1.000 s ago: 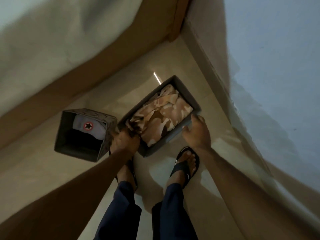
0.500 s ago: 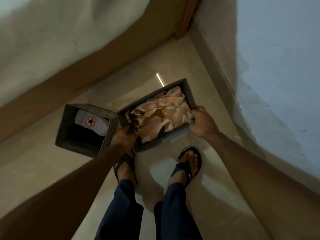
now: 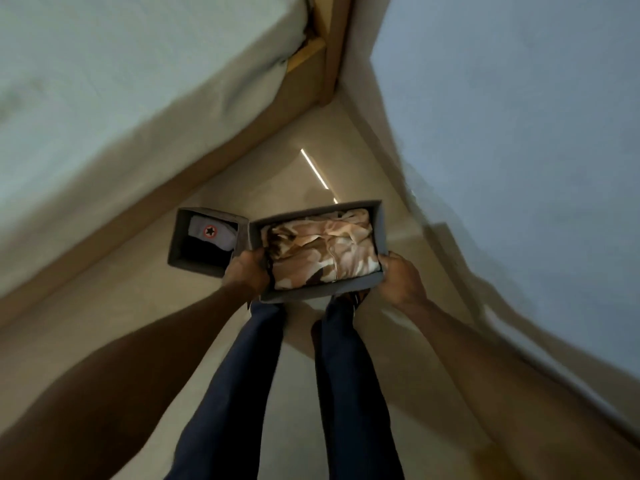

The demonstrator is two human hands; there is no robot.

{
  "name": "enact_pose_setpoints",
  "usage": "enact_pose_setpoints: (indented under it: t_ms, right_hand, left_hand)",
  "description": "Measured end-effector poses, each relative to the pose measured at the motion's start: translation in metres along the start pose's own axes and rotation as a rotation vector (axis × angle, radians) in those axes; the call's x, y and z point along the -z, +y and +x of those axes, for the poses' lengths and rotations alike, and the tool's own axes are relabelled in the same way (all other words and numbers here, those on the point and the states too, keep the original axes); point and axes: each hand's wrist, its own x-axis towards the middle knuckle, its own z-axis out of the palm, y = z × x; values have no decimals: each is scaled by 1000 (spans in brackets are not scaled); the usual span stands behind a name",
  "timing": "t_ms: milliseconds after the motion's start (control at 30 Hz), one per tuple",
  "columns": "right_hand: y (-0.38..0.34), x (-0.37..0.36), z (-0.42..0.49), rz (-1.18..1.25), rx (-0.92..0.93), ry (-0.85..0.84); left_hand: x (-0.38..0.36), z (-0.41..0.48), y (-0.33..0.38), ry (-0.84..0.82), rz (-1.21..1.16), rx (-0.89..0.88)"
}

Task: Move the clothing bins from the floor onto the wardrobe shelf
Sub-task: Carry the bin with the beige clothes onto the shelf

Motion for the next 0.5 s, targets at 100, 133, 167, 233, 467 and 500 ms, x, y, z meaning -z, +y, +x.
enact_pose_setpoints:
  t_ms: [100,133,167,233,467,500]
  right_hand:
    - [-5,26,-82,48,-51,21]
    - [-10,36,-114,64,-73,28]
    - [-13,42,-138,85,-95,40]
    - [-27,55,-192,129,-148,77]
    - [-83,63,-358,325,-320,317]
    - [-91,59,-377,363,-335,347]
  left_hand:
    - [33,-69,24,-33,28,-64]
    - [46,-93,33,-37,49,-105]
    - [55,-112,38,-40,65,-143]
    - [81,-149,49,-28,98,-223]
    - [145,-270,70,68,157,-405]
    - [151,-286,72,75,178,-443]
